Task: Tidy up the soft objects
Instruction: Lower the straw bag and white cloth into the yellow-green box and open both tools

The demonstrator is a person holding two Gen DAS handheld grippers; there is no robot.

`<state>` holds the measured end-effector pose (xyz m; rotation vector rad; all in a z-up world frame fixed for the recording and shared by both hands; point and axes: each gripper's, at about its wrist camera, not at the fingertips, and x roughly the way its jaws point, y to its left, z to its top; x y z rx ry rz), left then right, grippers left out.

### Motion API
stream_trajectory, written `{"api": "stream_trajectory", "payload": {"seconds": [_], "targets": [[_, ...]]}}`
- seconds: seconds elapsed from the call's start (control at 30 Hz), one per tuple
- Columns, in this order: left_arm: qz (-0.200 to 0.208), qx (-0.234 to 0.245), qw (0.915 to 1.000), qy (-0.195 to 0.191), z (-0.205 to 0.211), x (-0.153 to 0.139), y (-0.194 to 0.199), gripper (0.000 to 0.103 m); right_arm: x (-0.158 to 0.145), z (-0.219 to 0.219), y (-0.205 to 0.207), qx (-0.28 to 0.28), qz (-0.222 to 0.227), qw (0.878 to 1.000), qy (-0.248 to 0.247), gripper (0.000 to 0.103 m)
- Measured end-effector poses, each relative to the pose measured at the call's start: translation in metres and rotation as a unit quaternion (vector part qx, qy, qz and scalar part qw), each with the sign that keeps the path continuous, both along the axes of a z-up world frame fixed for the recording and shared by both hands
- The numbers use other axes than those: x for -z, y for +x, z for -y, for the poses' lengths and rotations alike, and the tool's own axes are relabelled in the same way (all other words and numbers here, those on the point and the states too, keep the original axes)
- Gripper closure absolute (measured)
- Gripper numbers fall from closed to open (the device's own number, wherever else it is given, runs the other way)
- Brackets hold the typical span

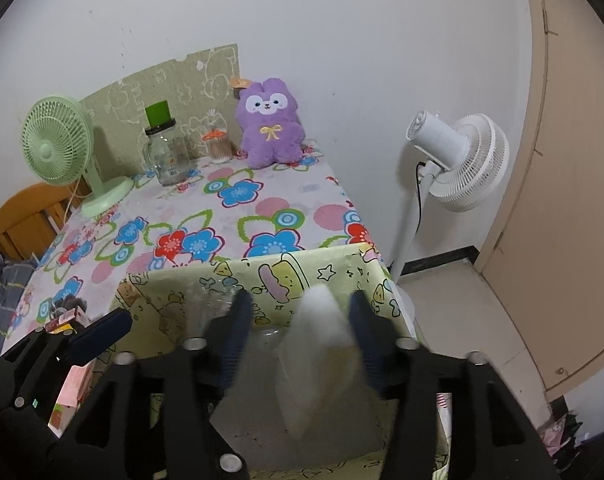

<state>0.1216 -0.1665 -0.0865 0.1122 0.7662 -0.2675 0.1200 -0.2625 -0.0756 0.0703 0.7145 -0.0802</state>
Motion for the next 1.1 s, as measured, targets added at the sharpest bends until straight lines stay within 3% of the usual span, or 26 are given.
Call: {"api": "stream_trajectory", "payload": {"seconds": [0.43,1.1], "targets": [[0.022,0.003,0.9997,-0.005,-0.006,-0.019,-0.017,0.010,-0.022,-0.008,-0.021,0.013,0.031,0.999,-0.013,0.015],[0.064,0.001,0.9978,-0.014,-0.036,-0.054,-0.052,0.005,-0.059,-0.037,-0.058,0.008,0.077,0.997,-0.022,0.008]]}}
